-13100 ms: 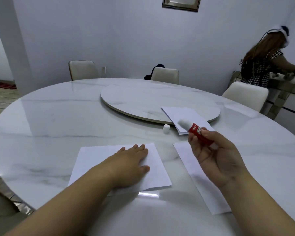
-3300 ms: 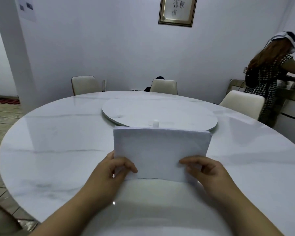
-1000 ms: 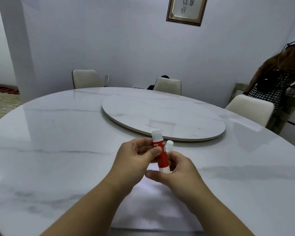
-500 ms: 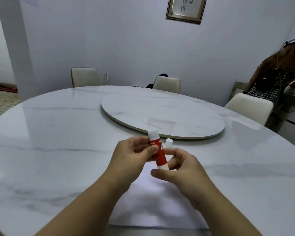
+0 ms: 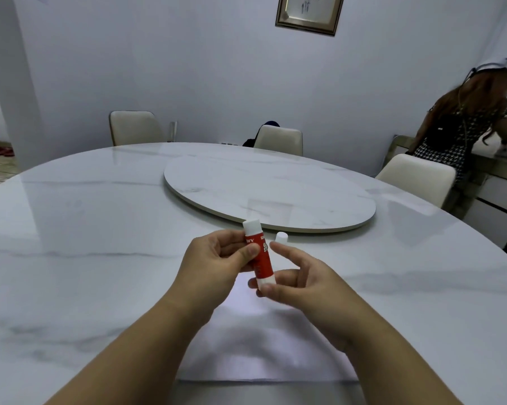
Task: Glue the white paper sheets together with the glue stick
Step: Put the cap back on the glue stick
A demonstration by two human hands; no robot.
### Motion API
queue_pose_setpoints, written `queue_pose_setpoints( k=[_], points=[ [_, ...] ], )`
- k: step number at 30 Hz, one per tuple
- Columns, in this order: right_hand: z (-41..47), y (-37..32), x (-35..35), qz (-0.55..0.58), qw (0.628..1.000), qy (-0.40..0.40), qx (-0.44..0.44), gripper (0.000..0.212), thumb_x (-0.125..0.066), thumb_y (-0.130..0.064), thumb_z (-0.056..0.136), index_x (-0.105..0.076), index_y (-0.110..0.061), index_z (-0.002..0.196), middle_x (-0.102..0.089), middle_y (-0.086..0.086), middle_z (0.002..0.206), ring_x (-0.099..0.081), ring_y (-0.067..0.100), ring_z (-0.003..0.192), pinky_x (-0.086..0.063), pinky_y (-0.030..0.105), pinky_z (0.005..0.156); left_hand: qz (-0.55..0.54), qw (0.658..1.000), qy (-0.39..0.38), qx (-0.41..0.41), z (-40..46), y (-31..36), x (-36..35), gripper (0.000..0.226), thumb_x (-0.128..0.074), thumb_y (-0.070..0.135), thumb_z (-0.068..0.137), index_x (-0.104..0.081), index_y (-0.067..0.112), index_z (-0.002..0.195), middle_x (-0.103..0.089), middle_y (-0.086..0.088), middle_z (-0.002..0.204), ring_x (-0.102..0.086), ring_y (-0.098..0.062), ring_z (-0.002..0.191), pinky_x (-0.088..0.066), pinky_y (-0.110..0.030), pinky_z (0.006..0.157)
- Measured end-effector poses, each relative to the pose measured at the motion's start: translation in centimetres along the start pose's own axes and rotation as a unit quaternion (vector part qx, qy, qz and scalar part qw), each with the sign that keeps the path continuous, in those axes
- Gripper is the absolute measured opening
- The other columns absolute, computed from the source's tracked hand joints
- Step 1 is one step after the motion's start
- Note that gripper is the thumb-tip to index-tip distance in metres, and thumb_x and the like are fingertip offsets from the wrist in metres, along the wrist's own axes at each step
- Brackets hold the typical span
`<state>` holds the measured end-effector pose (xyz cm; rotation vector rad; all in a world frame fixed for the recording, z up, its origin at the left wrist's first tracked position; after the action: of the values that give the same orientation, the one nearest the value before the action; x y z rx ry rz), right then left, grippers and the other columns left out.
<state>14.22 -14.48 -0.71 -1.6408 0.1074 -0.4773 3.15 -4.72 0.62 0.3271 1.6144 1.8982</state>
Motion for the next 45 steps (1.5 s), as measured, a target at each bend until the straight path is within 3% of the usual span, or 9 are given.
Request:
queue_pose_setpoints(
  k=[4, 9, 13, 17, 26, 30, 36, 40, 45],
  points=[
    [0.2, -0.2, 0.0, -0.095, 0.991, 0.093, 0.011, 0.078, -0.090, -0.024, 0.056, -0.051, -0.034, 0.123, -0.058, -0.006, 0.072, -0.060, -0.003, 0.061, -0.047, 0.019, 0.063, 0.012, 1.000, -0.009, 0.011, -0.1, -0.4, -0.7, 0.016, -0.066, 0.005, 0.081, -0.068, 0.012, 0.095, -0.077, -0.003, 0.085, -0.073, -0.019, 0.077, -0.057, -0.023, 0.068],
    [0.0, -0.1, 0.4, 0.021, 1.000, 0.018, 0.005, 0.085, -0.083, -0.015, 0.069, -0.039, -0.030, 0.140, -0.077, 0.000, 0.091, -0.071, 0.010, 0.093, -0.045, 0.035, 0.099, 0.010, 1.000, 0.010, 0.012, 0.2, -0.5, 0.1, 0.017, -0.065, 0.007, 0.083, -0.068, 0.012, 0.098, -0.076, -0.005, 0.088, -0.073, -0.018, 0.079, -0.056, -0.023, 0.069],
    [0.1, -0.2, 0.5, -0.091, 0.988, 0.118, 0.038, 0.084, -0.086, -0.021, 0.060, -0.044, -0.039, 0.131, -0.064, -0.015, 0.069, -0.064, -0.003, 0.071, -0.045, 0.012, 0.063, 0.024, 1.000, -0.008, 0.015, 0.1, -0.8, -0.5, 0.016, -0.066, 0.005, 0.082, -0.068, 0.015, 0.093, -0.077, -0.003, 0.086, -0.073, -0.018, 0.079, -0.057, -0.023, 0.071],
    [0.5, 0.3, 0.5, -0.030, 0.995, 0.089, 0.032, 0.082, -0.079, -0.025, 0.074, -0.035, -0.038, 0.141, -0.075, -0.010, 0.089, -0.066, 0.002, 0.095, -0.044, 0.019, 0.077, 0.013, 1.000, 0.012, 0.009, 0.6, -0.7, 0.4, 0.019, -0.066, 0.005, 0.081, -0.067, 0.011, 0.098, -0.076, -0.005, 0.088, -0.073, -0.018, 0.080, -0.058, -0.025, 0.072],
    [0.7, 0.4, 0.0, -0.051, 0.994, 0.095, 0.024, 0.079, -0.078, -0.029, 0.074, -0.035, -0.033, 0.141, -0.073, -0.008, 0.089, -0.065, 0.000, 0.090, -0.043, 0.015, 0.069, 0.007, 0.999, 0.015, 0.027, 0.6, -1.4, 0.2, 0.018, -0.063, 0.004, 0.084, -0.066, 0.007, 0.101, -0.075, -0.010, 0.091, -0.073, -0.020, 0.080, -0.058, -0.024, 0.070],
    [0.2, -0.3, 0.1, -0.163, 0.969, 0.182, 0.041, 0.066, -0.083, -0.034, 0.065, -0.042, -0.035, 0.116, -0.064, -0.008, 0.071, -0.063, -0.002, 0.069, -0.044, 0.011, 0.053, 0.035, 0.999, 0.010, 0.025, 0.2, -1.7, -0.6, 0.015, -0.063, 0.002, 0.083, -0.067, 0.010, 0.095, -0.076, -0.006, 0.084, -0.073, -0.018, 0.074, -0.057, -0.022, 0.067],
    [1.1, -1.2, 0.5, -0.322, 0.936, 0.133, 0.059, 0.096, -0.086, -0.050, 0.048, -0.033, -0.041, 0.128, -0.049, -0.017, 0.104, -0.044, 0.010, 0.106, -0.034, 0.030, 0.092, 0.013, 0.998, 0.063, 0.008, 0.5, -1.5, 0.3, 0.014, -0.065, 0.009, 0.083, -0.066, 0.013, 0.096, -0.075, -0.002, 0.086, -0.073, -0.013, 0.075, -0.055, -0.016, 0.064],
    [4.4, -1.4, 4.5, -0.349, 0.931, 0.094, 0.050, 0.054, -0.061, -0.023, 0.090, -0.041, -0.026, 0.140, -0.041, -0.005, 0.144, -0.035, 0.014, 0.133, -0.027, 0.019, 0.100, -0.049, 0.996, 0.057, 0.040, 1.0, -2.1, 0.5, 0.014, -0.058, 0.013, 0.089, -0.066, 0.010, 0.099, -0.074, -0.003, 0.087, -0.071, -0.015, 0.079, -0.056, -0.025, 0.074],
    [8.8, 0.0, 3.9, -0.447, 0.886, 0.062, 0.106, 0.052, -0.042, 0.001, 0.094, -0.039, -0.015, 0.144, -0.035, 0.003, 0.152, -0.032, 0.016, 0.138, -0.020, 0.013, 0.103, -0.133, 0.986, 0.019, 0.095, 1.1, -3.1, -0.4, 0.014, -0.050, 0.011, 0.092, -0.062, 0.011, 0.099, -0.074, -0.002, 0.080, -0.072, -0.024, 0.073, -0.056, -0.029, 0.058]
  ],
)
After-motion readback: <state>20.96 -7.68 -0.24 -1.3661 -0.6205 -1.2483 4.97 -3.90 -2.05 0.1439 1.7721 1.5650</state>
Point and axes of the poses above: each hand's wrist, its own z-axis towards the middle knuckle, its own x-axis out of the back of the hand, y = z × x, the point moved 7 cm from there along z, towards the middle knuckle
